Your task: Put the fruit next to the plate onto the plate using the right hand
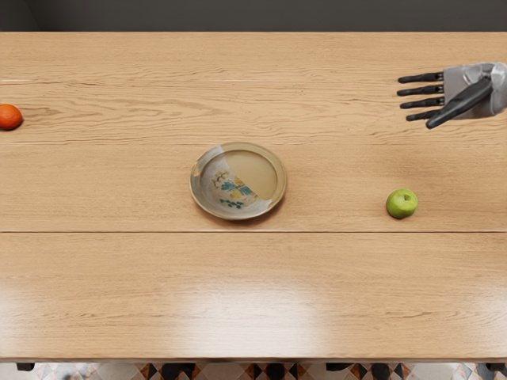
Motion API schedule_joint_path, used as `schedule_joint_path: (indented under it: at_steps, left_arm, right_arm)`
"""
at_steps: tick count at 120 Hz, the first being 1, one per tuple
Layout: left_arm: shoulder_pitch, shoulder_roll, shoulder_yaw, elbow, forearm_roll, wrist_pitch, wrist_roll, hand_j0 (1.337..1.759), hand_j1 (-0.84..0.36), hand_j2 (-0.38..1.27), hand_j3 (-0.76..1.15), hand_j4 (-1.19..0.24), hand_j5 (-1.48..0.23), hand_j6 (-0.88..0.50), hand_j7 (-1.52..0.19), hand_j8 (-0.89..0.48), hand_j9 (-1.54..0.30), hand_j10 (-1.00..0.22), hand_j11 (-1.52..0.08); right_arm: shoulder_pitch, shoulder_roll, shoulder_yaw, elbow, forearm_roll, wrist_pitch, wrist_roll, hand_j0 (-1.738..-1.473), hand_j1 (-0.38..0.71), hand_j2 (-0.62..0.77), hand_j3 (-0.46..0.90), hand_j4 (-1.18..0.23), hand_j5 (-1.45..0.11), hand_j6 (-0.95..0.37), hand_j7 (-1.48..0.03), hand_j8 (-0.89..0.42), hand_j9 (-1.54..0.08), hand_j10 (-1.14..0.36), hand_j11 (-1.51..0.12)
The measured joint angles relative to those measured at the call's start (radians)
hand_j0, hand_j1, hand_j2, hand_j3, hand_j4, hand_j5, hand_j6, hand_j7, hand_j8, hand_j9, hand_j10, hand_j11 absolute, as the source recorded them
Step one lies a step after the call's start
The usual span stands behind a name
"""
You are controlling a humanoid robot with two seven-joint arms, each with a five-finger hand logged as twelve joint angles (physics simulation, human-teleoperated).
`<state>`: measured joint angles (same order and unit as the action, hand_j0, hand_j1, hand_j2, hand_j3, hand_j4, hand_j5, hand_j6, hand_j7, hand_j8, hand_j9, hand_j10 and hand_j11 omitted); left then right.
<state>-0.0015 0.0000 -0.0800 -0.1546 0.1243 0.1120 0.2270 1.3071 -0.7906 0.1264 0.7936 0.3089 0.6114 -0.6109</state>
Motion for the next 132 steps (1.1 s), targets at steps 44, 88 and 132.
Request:
schedule_joint_path:
  at_steps: [44,88,132]
  left_arm:
    - [0.000,0.000,0.000,0.000,0.000,0.000,0.000,1.658,0.33,0.00,0.00,-0.01,-0.02,-0.01,-0.02,-0.01,-0.02,-0.01,-0.02]
    - [0.009,0.000,-0.005,0.000,0.000,0.000,0.000,1.658,0.33,0.00,0.00,-0.01,-0.02,-0.01,-0.02,-0.01,-0.02,-0.01,-0.02]
    - [0.003,0.000,-0.003,0.000,0.000,0.000,0.000,1.658,0.33,0.00,0.00,-0.01,-0.02,-0.01,-0.02,-0.01,-0.02,-0.01,-0.02]
  right_arm:
    - [0.091,0.000,-0.110,0.003,-0.202,0.000,0.000,-1.658,-0.35,0.00,0.00,0.00,0.00,0.00,0.00,0.00,0.00,0.00,0.00]
    - [0.418,0.195,-0.504,0.166,-0.355,-0.002,0.000,-1.658,-0.35,0.00,0.00,0.00,0.00,0.00,0.00,0.00,0.00,0.00,0.00]
    - [0.561,0.356,-0.736,0.322,-0.477,-0.215,0.000,-1.658,-0.35,0.00,0.00,0.00,0.00,0.00,0.00,0.00,0.00,0.00,0.00]
